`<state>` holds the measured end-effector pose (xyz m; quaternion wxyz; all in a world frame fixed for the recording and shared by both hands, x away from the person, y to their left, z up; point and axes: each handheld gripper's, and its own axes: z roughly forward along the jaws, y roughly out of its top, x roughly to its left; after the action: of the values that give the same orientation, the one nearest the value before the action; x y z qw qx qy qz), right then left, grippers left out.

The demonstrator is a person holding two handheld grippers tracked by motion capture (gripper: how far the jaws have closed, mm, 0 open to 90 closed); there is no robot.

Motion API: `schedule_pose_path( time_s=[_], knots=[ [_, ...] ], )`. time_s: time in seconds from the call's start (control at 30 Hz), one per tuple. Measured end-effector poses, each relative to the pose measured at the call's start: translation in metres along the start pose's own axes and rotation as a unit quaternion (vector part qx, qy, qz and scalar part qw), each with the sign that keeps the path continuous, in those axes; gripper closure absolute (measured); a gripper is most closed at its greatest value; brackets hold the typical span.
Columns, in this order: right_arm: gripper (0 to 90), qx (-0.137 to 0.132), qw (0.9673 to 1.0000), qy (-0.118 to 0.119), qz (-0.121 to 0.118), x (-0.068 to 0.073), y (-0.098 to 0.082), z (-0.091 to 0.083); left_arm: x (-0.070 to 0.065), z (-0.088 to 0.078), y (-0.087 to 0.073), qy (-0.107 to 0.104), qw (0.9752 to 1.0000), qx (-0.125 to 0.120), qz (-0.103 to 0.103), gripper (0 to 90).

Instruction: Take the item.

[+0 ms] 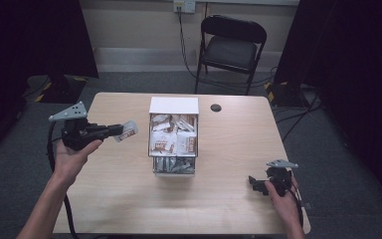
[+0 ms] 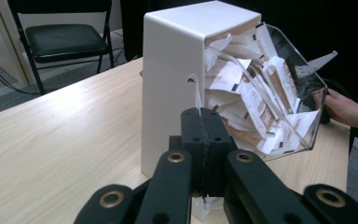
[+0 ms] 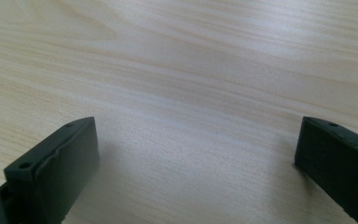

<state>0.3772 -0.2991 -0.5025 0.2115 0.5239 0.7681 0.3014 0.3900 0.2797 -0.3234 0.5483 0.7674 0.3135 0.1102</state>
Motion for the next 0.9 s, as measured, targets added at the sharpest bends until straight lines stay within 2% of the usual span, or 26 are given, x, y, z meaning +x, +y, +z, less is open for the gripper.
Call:
schedule_pose_path(
  time_s=[0.37, 0.8, 0.9],
  knots=[
    [0.0, 0.000, 1.0000, 0.000, 0.000, 0.000, 0.000, 0.000, 0.012, 0.011, -0.015, 0.009, 0.9995, 0.026, -0.017, 90.0],
    [0.0, 0.000, 1.0000, 0.000, 0.000, 0.000, 0.000, 0.000, 0.017, 0.029, -0.030, 0.011, 0.9979, 0.057, -0.026, 90.0],
    [0.0, 0.000, 1.0000, 0.000, 0.000, 0.000, 0.000, 0.000, 0.018, 0.032, -0.033, 0.013, 0.9978, 0.062, -0.022, 90.0]
  ],
)
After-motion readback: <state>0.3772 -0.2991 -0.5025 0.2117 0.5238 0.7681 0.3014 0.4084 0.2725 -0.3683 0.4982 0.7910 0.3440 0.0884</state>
